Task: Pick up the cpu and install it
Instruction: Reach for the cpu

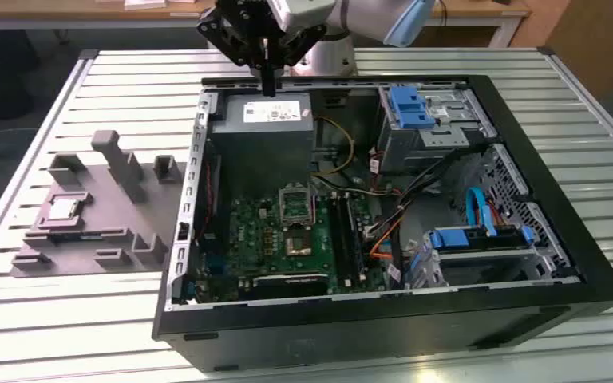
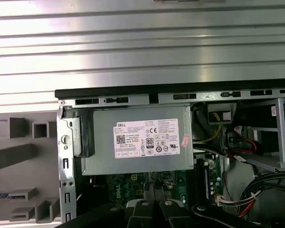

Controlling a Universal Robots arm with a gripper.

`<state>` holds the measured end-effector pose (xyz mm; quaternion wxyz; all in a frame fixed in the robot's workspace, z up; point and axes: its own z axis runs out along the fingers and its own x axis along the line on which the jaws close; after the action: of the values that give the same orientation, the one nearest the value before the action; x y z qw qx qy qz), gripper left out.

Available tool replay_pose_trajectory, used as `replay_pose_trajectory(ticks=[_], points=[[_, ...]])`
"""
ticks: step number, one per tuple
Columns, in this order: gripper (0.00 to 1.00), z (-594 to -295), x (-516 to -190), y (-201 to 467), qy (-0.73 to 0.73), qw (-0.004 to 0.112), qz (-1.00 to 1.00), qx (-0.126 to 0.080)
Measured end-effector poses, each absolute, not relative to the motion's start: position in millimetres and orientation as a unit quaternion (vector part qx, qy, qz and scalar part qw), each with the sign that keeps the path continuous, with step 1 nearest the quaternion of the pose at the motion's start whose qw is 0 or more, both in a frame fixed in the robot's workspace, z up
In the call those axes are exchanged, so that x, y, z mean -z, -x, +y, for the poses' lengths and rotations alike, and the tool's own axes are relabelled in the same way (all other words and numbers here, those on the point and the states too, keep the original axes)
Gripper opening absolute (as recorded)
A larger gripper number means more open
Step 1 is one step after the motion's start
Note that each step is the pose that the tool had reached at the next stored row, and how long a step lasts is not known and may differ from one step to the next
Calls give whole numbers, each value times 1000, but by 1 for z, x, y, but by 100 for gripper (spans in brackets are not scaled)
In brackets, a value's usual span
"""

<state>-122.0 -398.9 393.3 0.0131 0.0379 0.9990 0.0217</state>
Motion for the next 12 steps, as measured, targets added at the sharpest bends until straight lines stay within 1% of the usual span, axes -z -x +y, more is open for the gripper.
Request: replay_pose_trajectory(ticks=[12], points=[[11,-399,-393,126,-38,13,999,-22]])
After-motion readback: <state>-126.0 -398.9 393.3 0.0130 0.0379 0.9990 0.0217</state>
